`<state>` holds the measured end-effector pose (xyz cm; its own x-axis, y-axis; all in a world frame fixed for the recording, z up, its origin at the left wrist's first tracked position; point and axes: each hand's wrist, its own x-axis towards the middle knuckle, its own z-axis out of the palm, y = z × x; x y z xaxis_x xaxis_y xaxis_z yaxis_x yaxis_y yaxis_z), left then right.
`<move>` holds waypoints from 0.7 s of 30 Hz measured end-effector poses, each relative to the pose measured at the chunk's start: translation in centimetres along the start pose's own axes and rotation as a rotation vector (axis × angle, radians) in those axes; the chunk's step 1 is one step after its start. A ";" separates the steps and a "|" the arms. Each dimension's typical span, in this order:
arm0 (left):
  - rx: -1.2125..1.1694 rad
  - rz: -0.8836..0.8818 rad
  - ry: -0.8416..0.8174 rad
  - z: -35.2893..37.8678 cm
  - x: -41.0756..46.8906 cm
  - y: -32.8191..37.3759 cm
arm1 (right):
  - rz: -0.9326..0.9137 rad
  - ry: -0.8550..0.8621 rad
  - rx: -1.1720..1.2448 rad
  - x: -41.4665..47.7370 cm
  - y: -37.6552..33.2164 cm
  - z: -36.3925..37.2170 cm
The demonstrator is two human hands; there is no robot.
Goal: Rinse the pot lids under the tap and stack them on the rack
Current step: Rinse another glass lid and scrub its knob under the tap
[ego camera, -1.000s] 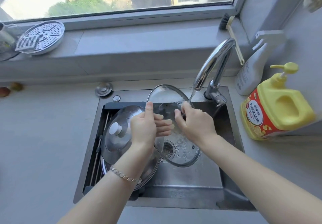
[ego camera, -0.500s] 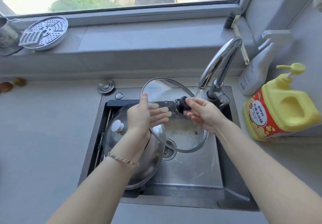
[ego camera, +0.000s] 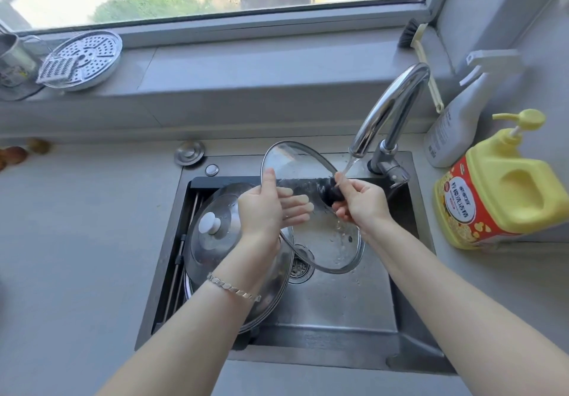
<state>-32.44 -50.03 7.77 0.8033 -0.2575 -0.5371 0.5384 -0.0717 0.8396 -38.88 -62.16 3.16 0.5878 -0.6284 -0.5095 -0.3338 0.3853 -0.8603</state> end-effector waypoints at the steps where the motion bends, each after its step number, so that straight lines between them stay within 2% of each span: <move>1: 0.025 0.003 -0.010 0.2 0.1 0.1 | 0.014 0.002 0.000 0.0 0.2 -0.2; 4: 0.222 0.004 -0.099 1.5 0.3 0.2 | 0.126 -0.039 -0.095 0.2 1.1 -1.6; 7: 0.494 0.038 -0.222 3.7 0.8 -0.5 | 0.237 -0.066 -0.302 0.4 2.4 -3.6; 11: 0.831 0.087 -0.347 6.3 1.5 -1.4 | 0.215 -0.017 -0.404 1.1 4.2 -6.6; 14: 1.021 0.228 -0.385 7.2 1.5 -1.5 | 0.172 0.071 -0.428 1.7 4.7 -8.4; 18: 1.092 0.359 -0.354 5.5 0.8 -1.2 | 0.112 0.141 -0.404 2.5 3.7 -9.0; 21: 0.982 0.338 -0.274 3.3 -0.3 -0.9 | 0.074 0.147 -0.325 3.0 2.2 -8.3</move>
<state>-34.01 -53.10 7.47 0.7218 -0.6080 -0.3308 -0.2397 -0.6679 0.7046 -43.93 -68.80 -0.45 0.4490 -0.7061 -0.5475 -0.6025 0.2132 -0.7691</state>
